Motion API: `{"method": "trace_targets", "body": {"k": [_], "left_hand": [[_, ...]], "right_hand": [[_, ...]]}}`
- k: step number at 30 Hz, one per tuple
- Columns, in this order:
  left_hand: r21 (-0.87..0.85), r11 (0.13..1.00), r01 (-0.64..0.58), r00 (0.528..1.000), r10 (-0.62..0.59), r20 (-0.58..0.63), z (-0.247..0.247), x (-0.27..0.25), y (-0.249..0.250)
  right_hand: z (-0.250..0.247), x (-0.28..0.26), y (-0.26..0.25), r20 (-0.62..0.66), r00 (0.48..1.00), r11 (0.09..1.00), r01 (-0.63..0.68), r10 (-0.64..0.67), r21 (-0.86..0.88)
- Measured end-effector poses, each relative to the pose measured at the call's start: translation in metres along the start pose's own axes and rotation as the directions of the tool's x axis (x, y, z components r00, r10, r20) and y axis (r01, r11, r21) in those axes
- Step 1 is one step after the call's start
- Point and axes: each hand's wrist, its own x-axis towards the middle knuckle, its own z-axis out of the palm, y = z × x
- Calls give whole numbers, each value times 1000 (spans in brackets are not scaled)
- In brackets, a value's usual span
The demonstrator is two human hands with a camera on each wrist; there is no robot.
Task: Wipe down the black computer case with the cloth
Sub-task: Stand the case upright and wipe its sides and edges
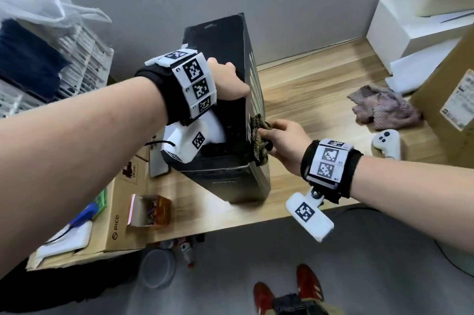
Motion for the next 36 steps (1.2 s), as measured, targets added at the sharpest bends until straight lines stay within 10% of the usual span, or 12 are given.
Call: {"method": "trace_targets", "body": {"k": [7, 17, 22, 26, 31, 36], "left_hand": [[114, 990, -88, 991, 76, 106, -11, 7, -24], [96, 988, -118, 992, 112, 60, 2, 18, -41], [91, 985, -143, 989, 140, 44, 3, 19, -43], [106, 982, -158, 987, 153, 55, 1, 19, -44], [68, 978, -197, 970, 185, 157, -15, 32, -49], [6, 965, -264, 954, 260, 150, -31, 43, -60]], "right_hand": [[-20, 45, 68, -264, 947, 964, -225, 182, -140], [-50, 66, 117, -213, 942, 833, -331, 260, -444], [-27, 64, 64, -208, 970, 979, -154, 124, -135], [-5, 13, 11, 35, 992, 992, 121, -122, 19], [3, -11, 2, 33, 957, 957, 288, -287, -29], [-5, 39, 29, -102, 972, 962, 188, -212, -200]]}}
